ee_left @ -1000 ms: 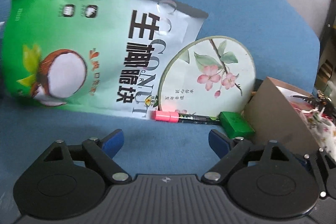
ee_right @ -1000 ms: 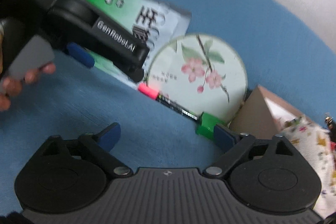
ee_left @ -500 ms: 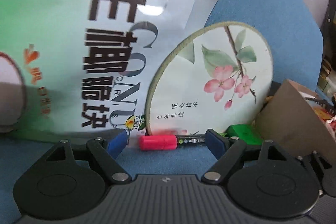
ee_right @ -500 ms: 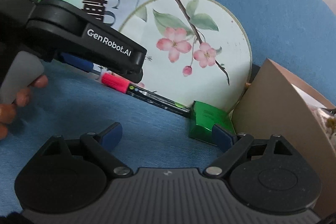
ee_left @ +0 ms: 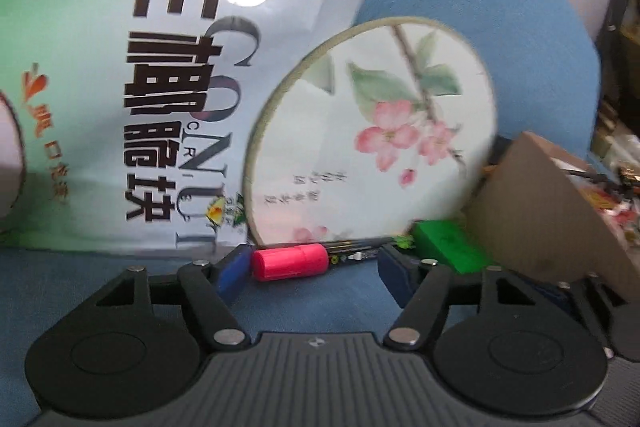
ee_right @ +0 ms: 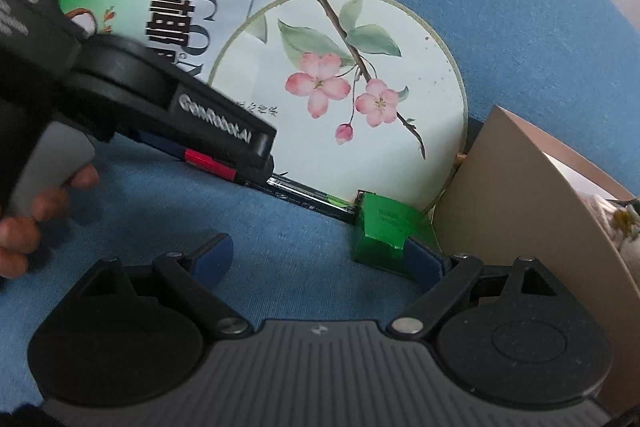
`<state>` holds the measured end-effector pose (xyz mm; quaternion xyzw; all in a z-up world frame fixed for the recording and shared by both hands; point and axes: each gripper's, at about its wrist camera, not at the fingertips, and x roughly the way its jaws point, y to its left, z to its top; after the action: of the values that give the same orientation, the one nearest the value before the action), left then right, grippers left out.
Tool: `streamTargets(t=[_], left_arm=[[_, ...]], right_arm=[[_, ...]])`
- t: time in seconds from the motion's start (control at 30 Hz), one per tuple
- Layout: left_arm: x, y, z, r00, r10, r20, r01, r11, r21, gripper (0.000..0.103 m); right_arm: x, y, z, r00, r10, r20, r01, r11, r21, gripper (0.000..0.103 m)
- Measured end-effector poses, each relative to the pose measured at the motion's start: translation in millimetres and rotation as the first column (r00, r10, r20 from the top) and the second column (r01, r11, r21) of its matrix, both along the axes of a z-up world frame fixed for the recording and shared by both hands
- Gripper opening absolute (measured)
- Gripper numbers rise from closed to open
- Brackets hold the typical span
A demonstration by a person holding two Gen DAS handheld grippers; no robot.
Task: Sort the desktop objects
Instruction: 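Move the left gripper to the pink-capped marker beside the fan, then close the left gripper on the pink-capped Flash Color marker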
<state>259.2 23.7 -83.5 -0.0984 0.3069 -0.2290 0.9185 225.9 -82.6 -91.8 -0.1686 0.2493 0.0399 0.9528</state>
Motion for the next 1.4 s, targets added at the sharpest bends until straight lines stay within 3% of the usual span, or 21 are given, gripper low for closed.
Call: streamTargets(t=[0.1,0.13,0.2,0.27,0.33,0.5,0.57,0.7,0.77,0.8,0.83,1.07,1.23,1.27,1.33,1.4], left_arm=[[-19.7,-5.7,3.1,0.986,-0.161,-0.04,0.158,0.985,-0.063,0.051],[-28.0,-12.6,5.1,0.975,-0.217,-0.05,0.214,0.975,-0.06,0.053],[-47.6,-23.2,13.1,0.957,-0.29,0.009,0.29,0.957,-0.004,0.056],[-52.6,-23.5,16.9,0.95,-0.312,0.033,0.311,0.95,0.035,0.056],[-47.3,-22.3,16.9,0.964,-0.261,0.043,0.257,0.963,0.08,0.062],[-11.4,-18.9,3.5,0.983,-0.174,-0.062,0.178,0.982,0.058,0.062],[-4.5,-20.1,-2.1,0.983,-0.162,-0.089,0.167,0.985,0.054,0.06],[-2.4,-30.8,-5.0,0.983,-0.169,-0.071,0.173,0.983,0.059,0.059],[-9.5,-36.0,-7.4,0.984,-0.168,-0.052,0.173,0.98,0.1,0.046],[-11.7,-40.0,-8.9,0.985,-0.169,-0.039,0.173,0.975,0.139,0.022],[-13.1,-43.0,-9.7,0.986,-0.163,-0.03,0.165,0.973,0.163,0.019],[-37.9,-1.9,-10.4,0.997,-0.07,-0.015,0.071,0.991,0.111,0.018],[-60.1,52.0,-15.1,0.996,0.079,-0.049,-0.08,0.997,-0.02,0.018],[-59.5,55.4,-13.6,0.994,0.09,-0.064,-0.091,0.996,-0.011,0.018],[-58.7,56.1,-3.2,0.995,0.094,-0.033,-0.093,0.995,0.021,0.018],[-60.9,60.9,8.7,0.995,0.094,0.01,-0.094,0.995,-0.011,0.018]], right_arm=[[-8.7,0.6,0.1,1.0,0.015,0.001,-0.015,1.0,-0.008,0.089],[-11.3,0.8,0.7,1.0,0.02,0.001,-0.02,1.0,-0.01,0.089],[-15.6,2.2,1.8,1.0,0.025,-0.003,-0.025,0.999,-0.022,0.089],[-19.5,-0.7,3.8,0.999,0.045,0.009,-0.045,0.999,0.009,0.09],[-16.9,0.3,3.0,0.999,0.046,-0.002,-0.046,0.999,0.004,0.089],[-11.0,0.7,0.6,0.999,0.043,-0.021,-0.042,0.998,0.047,0.089],[-12.3,2.1,2.0,0.999,0.039,-0.015,-0.038,0.998,0.046,0.088],[-14.0,6.1,2.3,0.999,0.033,-0.008,-0.033,0.999,0.04,0.088],[-18.0,6.7,0.8,1.0,0.026,-0.011,-0.025,0.999,0.035,0.088],[-18.1,7.2,0.2,1.0,0.024,-0.013,-0.024,0.999,0.031,0.088],[-19.8,8.0,0.5,1.0,0.022,-0.013,-0.022,0.999,0.028,0.088],[-23.2,13.0,-1.2,1.0,0.015,0.001,-0.015,0.999,-0.048,0.088],[-2.6,17.3,-1.1,1.0,-0.026,0.009,0.027,0.995,-0.093,0.088],[4.5,18.7,-0.9,0.999,-0.041,0.007,0.042,0.995,-0.094,0.088],[17.6,20.7,-0.4,0.996,-0.086,0.005,0.086,0.992,-0.094,0.089],[28.7,23.9,0.1,0.991,-0.137,0.001,0.136,0.986,-0.1,0.09]])
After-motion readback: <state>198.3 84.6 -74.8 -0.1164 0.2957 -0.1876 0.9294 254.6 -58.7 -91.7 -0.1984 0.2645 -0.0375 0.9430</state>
